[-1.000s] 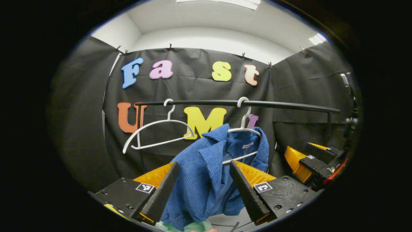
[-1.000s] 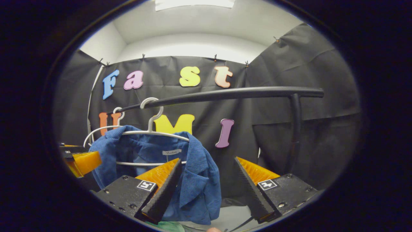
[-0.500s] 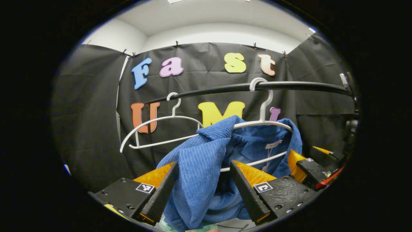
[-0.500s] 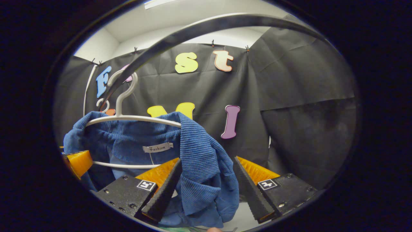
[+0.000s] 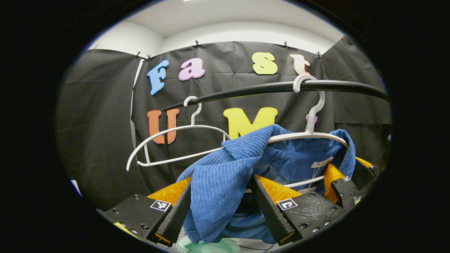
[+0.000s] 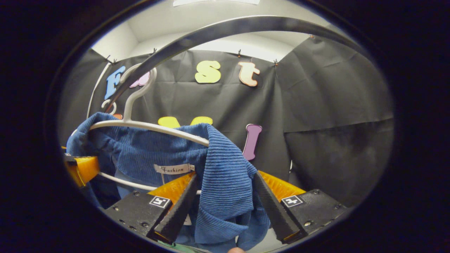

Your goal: Grasp the clothes on the hanger with both hands and then place them into the laundry hamper below.

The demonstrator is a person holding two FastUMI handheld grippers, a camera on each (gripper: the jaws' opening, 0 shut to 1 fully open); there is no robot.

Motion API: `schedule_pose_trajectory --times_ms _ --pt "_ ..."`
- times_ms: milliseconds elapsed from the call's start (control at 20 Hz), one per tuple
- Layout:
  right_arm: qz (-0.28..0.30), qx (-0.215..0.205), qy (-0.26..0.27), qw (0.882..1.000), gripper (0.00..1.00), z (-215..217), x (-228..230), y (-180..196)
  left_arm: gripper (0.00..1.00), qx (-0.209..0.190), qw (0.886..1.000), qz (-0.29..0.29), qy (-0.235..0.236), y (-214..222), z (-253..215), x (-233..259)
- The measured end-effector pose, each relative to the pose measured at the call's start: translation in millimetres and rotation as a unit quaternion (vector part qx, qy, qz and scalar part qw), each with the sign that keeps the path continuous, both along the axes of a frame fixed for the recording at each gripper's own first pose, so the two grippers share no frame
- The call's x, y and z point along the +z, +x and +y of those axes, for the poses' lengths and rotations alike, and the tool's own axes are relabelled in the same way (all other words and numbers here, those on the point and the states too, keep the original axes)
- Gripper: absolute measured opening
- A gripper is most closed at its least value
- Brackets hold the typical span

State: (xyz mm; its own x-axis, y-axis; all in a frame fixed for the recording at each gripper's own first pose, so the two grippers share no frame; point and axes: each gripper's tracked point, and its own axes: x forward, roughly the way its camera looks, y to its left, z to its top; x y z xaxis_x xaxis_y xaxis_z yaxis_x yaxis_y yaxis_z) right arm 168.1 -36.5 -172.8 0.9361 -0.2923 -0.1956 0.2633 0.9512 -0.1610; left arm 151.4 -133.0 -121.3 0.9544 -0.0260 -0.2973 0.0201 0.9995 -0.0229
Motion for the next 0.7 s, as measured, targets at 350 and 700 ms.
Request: schedule_pose_trajectory --times_ms 350,700 --pt "0.017 0.007 -0.027 0.999 0.88 -8 0 -7 0.38 0.014 1.0 0.003 -0.005 5 31 5" --pt "0.041 0.037 -0.021 0.998 0.35 -7 1 -26 0.14 -0.057 0.998 0.001 -0.002 1 31 20"
